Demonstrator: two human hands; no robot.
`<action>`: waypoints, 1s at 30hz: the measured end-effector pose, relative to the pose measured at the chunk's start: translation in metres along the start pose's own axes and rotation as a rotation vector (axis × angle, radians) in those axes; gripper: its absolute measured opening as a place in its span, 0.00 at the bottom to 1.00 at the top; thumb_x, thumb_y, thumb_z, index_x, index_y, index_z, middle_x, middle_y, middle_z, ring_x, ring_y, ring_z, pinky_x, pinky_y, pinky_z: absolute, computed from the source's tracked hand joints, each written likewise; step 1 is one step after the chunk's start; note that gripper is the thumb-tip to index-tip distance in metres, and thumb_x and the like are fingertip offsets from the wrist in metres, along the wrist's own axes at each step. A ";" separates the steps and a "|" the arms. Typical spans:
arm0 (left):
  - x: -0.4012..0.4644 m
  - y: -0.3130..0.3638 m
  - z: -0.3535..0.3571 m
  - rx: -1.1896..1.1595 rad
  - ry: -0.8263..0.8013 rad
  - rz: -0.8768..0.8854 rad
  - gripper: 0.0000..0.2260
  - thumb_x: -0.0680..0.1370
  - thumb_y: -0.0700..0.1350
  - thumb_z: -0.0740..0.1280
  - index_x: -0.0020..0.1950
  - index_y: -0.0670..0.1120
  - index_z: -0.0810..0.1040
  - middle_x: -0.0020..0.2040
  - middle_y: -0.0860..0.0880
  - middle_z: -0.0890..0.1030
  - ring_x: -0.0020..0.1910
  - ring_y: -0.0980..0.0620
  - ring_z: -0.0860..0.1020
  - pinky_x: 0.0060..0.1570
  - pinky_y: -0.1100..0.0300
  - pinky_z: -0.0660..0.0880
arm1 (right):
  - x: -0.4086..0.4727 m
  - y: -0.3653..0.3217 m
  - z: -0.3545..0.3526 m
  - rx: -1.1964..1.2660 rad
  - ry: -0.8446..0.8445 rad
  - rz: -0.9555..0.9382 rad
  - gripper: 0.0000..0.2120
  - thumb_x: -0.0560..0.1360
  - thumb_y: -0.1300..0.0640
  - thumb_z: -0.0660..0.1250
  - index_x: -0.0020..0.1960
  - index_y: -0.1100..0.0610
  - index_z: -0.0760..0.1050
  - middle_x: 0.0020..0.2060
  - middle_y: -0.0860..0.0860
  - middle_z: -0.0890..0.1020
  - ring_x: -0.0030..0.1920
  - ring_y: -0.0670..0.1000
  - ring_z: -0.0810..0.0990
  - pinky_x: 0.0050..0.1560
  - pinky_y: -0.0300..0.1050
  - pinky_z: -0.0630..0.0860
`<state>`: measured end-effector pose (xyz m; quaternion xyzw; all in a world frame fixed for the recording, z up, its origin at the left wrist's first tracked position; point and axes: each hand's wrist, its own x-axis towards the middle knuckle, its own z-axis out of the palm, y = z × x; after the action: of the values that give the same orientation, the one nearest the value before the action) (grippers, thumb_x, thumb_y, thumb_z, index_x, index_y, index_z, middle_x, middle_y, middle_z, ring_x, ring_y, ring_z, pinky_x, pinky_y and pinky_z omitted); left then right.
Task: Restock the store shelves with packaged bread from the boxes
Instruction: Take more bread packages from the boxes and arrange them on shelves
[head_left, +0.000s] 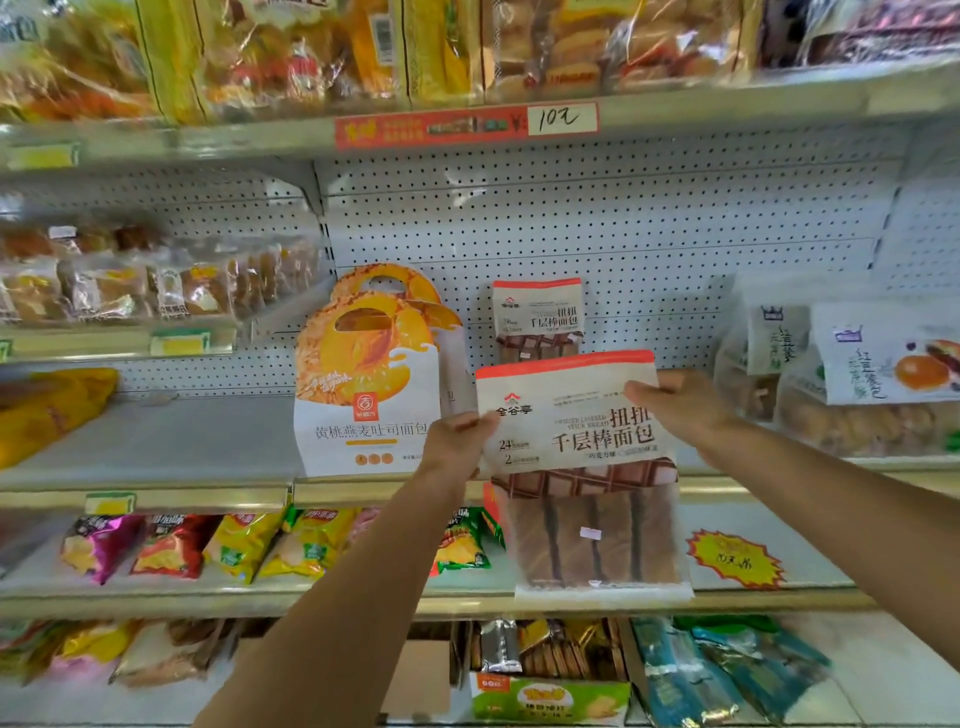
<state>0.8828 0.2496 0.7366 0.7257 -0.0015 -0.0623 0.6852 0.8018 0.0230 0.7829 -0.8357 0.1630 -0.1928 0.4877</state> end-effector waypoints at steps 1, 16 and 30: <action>0.006 0.003 0.002 0.017 0.002 0.018 0.05 0.78 0.47 0.72 0.48 0.46 0.81 0.40 0.45 0.78 0.38 0.45 0.76 0.33 0.61 0.69 | 0.007 0.000 -0.003 -0.068 -0.011 -0.011 0.07 0.78 0.56 0.67 0.45 0.58 0.81 0.39 0.52 0.81 0.38 0.48 0.79 0.38 0.38 0.73; 0.143 0.063 0.056 0.021 0.113 0.042 0.10 0.79 0.46 0.70 0.57 0.43 0.75 0.49 0.46 0.81 0.31 0.47 0.82 0.27 0.57 0.79 | 0.186 -0.006 -0.009 -0.395 -0.199 -0.121 0.15 0.80 0.51 0.65 0.45 0.62 0.80 0.35 0.51 0.84 0.29 0.46 0.82 0.31 0.38 0.76; 0.255 0.069 0.100 0.039 0.306 -0.043 0.05 0.80 0.44 0.69 0.49 0.44 0.76 0.41 0.46 0.82 0.33 0.50 0.83 0.32 0.57 0.82 | 0.313 0.027 0.033 -0.196 -0.295 -0.069 0.17 0.80 0.52 0.65 0.46 0.68 0.78 0.40 0.61 0.85 0.38 0.60 0.85 0.47 0.58 0.82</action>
<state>1.1325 0.1232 0.7774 0.7398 0.1172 0.0344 0.6617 1.0882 -0.1094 0.7954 -0.9036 0.0788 -0.0680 0.4155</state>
